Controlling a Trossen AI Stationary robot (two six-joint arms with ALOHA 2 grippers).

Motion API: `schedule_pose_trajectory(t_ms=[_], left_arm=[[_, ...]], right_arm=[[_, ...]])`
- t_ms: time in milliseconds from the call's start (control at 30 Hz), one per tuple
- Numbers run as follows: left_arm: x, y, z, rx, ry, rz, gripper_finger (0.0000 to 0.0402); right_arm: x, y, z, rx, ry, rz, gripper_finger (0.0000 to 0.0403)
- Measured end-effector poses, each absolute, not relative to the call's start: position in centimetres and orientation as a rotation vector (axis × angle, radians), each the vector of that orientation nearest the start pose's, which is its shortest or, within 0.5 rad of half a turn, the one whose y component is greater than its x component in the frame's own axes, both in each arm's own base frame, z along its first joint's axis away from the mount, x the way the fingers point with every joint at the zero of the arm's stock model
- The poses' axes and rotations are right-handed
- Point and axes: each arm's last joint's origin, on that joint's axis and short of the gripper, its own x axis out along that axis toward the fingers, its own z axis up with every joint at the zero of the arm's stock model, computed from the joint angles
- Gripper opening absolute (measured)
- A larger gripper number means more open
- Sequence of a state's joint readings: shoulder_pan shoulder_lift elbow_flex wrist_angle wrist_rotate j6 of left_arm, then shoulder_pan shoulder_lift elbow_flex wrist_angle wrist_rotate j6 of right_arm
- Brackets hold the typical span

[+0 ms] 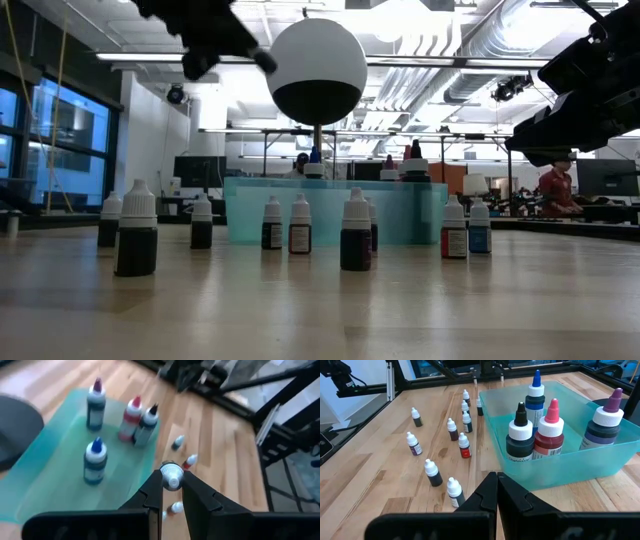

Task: Pick & Place food coloring
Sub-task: Put the bottom left small green food coloring bottle into the bin

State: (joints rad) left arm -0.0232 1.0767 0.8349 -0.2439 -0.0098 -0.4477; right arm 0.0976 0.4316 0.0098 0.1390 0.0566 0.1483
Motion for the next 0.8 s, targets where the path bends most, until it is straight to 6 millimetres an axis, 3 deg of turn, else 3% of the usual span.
schedule_pose_trajectory(t_ms=[167,533,800], left_arm=[[24.9,0.7,27.6,-0.406,0.599,0.084,0.0042],[30.0,2.3,27.9,-0.171,0.961,0.090,0.0042],[33.0,3.2,25.1,-0.095,1.170,0.052,0.0042]], right_arm=[[12.1,1.0,14.1,0.125,0.284,0.020,0.0001],[12.1,1.0,14.1,0.125,0.285,0.020,0.0001],[12.1,1.0,14.1,0.125,0.285,0.020,0.0000]])
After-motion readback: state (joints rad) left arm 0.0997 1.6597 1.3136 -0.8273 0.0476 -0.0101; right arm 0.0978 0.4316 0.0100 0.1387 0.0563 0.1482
